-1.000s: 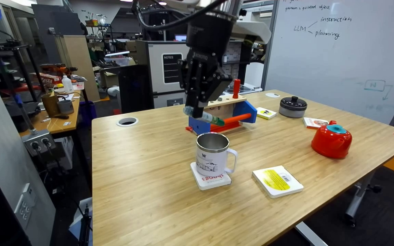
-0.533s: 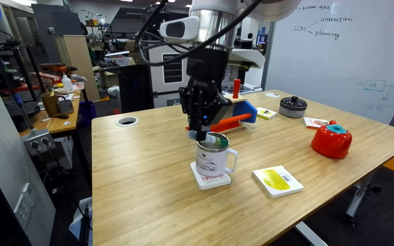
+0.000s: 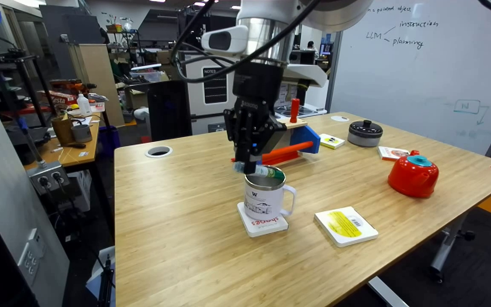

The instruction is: Pick up the marker and put it in the cup

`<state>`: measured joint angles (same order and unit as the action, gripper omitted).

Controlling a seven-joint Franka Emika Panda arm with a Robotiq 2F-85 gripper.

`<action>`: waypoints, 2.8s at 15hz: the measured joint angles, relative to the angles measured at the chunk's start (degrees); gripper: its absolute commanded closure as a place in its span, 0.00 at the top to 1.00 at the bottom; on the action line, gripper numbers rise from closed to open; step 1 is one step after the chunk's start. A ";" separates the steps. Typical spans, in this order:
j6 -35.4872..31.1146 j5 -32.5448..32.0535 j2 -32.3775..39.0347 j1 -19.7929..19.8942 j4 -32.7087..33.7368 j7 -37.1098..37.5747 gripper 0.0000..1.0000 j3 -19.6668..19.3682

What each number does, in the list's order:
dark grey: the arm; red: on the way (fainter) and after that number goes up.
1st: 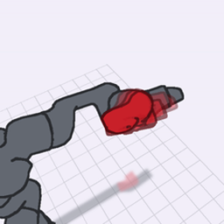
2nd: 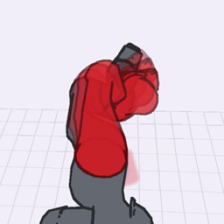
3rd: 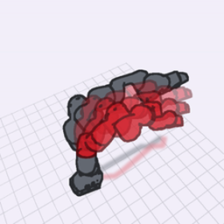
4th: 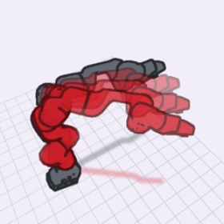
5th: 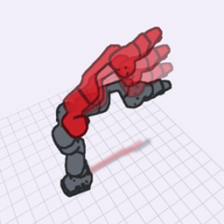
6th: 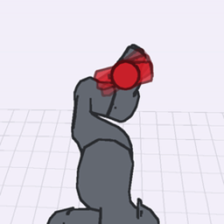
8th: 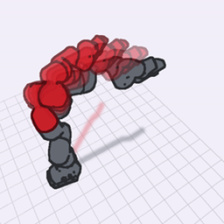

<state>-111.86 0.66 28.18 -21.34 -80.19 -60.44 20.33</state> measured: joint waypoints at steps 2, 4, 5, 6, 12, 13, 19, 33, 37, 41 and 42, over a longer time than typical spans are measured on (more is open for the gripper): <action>0.00 0.00 -0.01 0.01 0.67 -0.03 0.10 0.01; -0.01 0.00 -0.02 0.00 1.43 -0.43 0.11 0.14; -0.01 0.15 -0.02 0.01 1.85 -1.13 0.11 0.23; -0.03 0.49 -0.03 0.02 2.26 -2.20 0.10 0.26; -0.03 3.43 1.06 0.69 5.20 -10.00 0.06 0.28; -0.02 3.88 1.53 0.75 5.83 -10.93 0.06 0.28; 0.01 5.01 4.69 1.59 8.19 -13.20 0.06 0.25; 0.84 5.43 5.68 2.79 8.18 -12.51 0.06 0.41; 0.86 5.43 5.71 2.65 6.72 -12.20 0.06 0.42; 0.86 5.43 5.72 2.54 5.59 -11.94 0.56 0.42; 0.86 5.42 5.72 2.54 5.53 -11.84 0.62 0.41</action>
<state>-110.99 6.08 33.90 -18.79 -74.66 -72.28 20.74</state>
